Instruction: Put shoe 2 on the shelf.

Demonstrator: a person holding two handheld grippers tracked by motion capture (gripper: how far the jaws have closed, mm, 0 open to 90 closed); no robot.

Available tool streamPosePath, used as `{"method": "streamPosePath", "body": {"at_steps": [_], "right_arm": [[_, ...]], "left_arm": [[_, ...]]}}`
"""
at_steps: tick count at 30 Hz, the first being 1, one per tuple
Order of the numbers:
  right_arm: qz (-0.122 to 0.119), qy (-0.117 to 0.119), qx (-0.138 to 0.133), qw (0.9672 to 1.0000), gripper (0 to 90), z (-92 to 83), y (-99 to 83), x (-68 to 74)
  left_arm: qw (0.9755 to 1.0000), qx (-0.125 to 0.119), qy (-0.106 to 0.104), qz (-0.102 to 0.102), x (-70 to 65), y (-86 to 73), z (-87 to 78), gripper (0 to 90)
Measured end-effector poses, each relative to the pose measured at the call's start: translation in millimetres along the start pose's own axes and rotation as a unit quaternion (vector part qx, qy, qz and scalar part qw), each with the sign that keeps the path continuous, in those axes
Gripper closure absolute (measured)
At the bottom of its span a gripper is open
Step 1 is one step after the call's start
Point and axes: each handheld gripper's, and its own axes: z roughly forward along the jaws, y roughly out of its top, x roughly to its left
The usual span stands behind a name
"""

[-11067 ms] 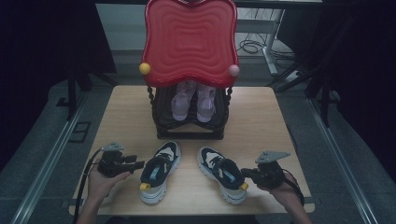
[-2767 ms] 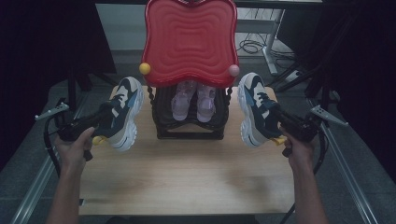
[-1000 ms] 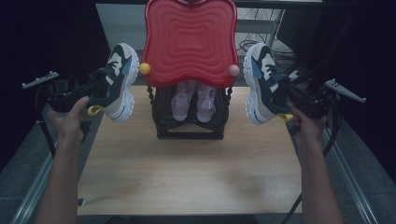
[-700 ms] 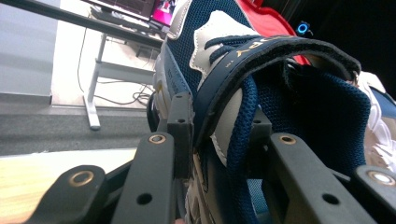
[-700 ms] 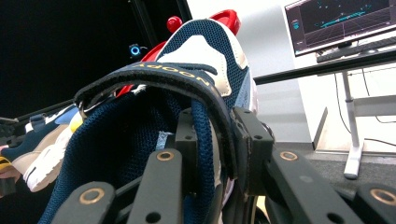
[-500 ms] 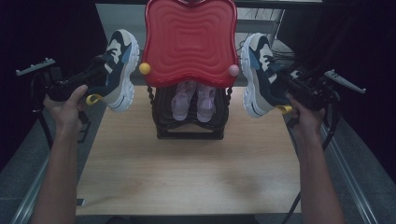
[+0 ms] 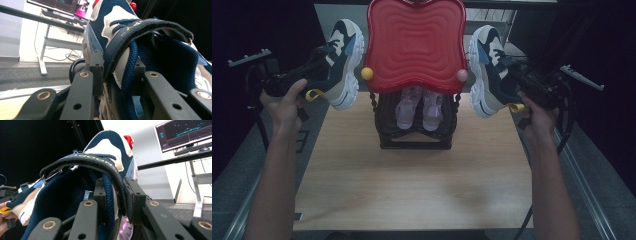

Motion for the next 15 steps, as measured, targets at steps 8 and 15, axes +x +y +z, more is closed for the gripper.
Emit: {"method": "streamPosePath", "body": {"at_steps": [8,15], "right_arm": [[0.002,0.008,-0.002,1.0000,73.1,5.9,9.7,6.4],[0.004,0.011,0.000,0.9999,73.0,13.9,18.0,8.5]], "left_arm": [[1.0000,0.001,-0.006,-0.002,-4.1,7.6,7.7,71.4],[0.9999,0.002,-0.008,-0.006,-4.0,13.3,12.7,71.4]]}}
